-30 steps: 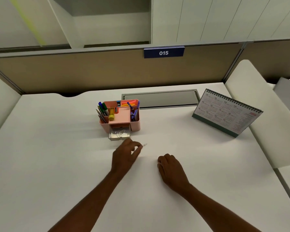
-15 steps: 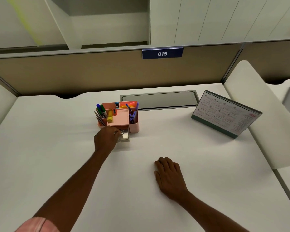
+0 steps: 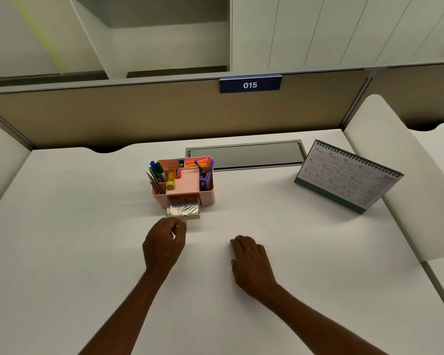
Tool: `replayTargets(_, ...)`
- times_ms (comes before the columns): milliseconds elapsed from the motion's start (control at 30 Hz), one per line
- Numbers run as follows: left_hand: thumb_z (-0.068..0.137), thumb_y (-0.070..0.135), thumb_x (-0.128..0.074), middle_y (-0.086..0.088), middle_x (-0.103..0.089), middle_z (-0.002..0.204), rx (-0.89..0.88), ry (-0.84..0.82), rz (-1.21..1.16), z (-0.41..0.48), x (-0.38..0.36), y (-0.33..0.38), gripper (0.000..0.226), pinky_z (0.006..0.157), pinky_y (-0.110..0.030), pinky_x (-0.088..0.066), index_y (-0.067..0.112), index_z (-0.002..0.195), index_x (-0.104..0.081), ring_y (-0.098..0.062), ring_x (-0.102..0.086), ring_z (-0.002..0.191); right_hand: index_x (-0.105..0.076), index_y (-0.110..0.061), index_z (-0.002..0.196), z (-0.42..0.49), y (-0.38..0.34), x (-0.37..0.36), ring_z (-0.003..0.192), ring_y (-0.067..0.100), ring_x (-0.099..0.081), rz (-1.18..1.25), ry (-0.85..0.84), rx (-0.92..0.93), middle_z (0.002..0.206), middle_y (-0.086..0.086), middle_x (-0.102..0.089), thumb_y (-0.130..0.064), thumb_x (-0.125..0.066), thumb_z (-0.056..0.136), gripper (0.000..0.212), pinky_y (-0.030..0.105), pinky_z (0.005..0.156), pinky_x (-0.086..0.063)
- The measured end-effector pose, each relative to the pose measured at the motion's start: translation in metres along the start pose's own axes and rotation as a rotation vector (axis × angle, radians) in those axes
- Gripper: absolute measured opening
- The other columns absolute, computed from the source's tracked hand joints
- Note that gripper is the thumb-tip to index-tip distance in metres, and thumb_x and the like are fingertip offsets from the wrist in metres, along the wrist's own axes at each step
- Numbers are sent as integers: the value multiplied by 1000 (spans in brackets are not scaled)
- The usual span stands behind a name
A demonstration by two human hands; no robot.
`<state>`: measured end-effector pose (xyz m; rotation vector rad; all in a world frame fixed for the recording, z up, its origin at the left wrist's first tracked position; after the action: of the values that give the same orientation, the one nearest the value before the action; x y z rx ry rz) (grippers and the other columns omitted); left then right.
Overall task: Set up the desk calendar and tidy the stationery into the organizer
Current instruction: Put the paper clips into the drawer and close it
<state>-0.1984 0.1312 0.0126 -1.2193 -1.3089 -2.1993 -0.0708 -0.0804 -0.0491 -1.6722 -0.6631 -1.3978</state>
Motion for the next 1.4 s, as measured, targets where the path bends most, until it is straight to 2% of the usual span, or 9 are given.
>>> replayTargets(67, 96, 32, -67, 9, -70, 92, 21, -29, 13, -11, -5, -14, 9, 62, -30, -52, 26, 96, -74, -13, -64, 78, -48, -8, 146, 12, -10, 4, 144, 30, -43, 23, 10, 80, 154, 10, -47, -25, -64, 87, 63, 44, 107, -47)
replayTargets(167, 94, 25, -70, 1, -72, 128, -30, -94, 57, -18, -11, -33, 33, 88, -35, -58, 20, 127, -72, -19, -67, 114, -31, -9, 157, 29, -38, 11, 155, 27, -23, 36, -4, 247, 167, 10, -26, -22, -64, 92, 74, 44, 119, -29)
replayTargets(267, 94, 22, -71, -4, -67, 139, -70, -138, 78, -16, -12, -38, 43, 103, -37, -51, 14, 137, -67, -23, -62, 129, -25, -9, 159, 43, -63, 11, 156, 27, -17, 35, -32, 343, 168, 11, -21, -20, -66, 93, 79, 46, 121, -24)
replayTargets(433, 97, 25, -69, -6, -66, 141, -61, -169, 74, -9, -16, -35, 44, 106, -32, -46, 13, 139, -65, -23, -61, 131, -22, -7, 160, 61, -75, 13, 156, 30, -16, 27, -71, 331, 168, 15, -19, -20, -67, 93, 81, 49, 122, -28)
replayTargets(533, 98, 25, -68, -6, -66, 141, -51, -171, 69, -4, -17, -34, 43, 107, -34, -47, 13, 139, -65, -24, -61, 131, -13, -8, 161, 73, -79, 16, 158, 29, -6, 41, -109, 282, 170, 14, -7, -21, -63, 98, 82, 49, 125, -20)
replayTargets(767, 100, 32, -66, -1, -55, 153, -41, -252, 84, 18, -20, -26, 50, 114, -32, -40, 19, 147, -57, -19, -51, 143, -6, -10, 162, 100, -77, 21, 158, 29, 1, 46, -145, 192, 171, 11, 2, -22, -62, 99, 86, 48, 127, -14)
replayTargets(967, 102, 37, -61, 5, -32, 167, -30, -385, 112, 30, -30, -28, 61, 121, -39, -35, 25, 158, -41, -17, -28, 156, -6, -9, 162, 118, -77, 22, 158, 28, 0, 40, -153, 166, 171, 12, 1, -24, -64, 99, 87, 43, 126, -10)
replayTargets(1200, 102, 39, -61, 5, -30, 168, -15, -431, 142, 40, -32, -27, 61, 119, -40, -40, 27, 158, -40, -18, -32, 155, -11, -9, 162, 128, -80, 24, 158, 29, -5, 61, -154, 138, 171, 11, -6, -24, -64, 99, 84, 45, 125, -17)
replayTargets(1400, 102, 40, -60, 4, -32, 168, 2, -468, 164, 46, -34, -21, 62, 120, -41, -38, 28, 158, -39, -19, -34, 154, -14, -10, 162, 131, -78, 25, 158, 28, -8, 68, -153, 140, 170, 9, -10, -25, -64, 99, 82, 46, 125, -18)
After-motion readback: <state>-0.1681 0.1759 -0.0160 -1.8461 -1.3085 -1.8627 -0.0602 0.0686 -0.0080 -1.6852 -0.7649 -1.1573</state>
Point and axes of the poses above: each hand's wrist, its own z-axis towards the middle knuckle, its own x-axis out of the back of the hand, y = z × x, the point moved 1 cm from there along z, towards the middle knuckle
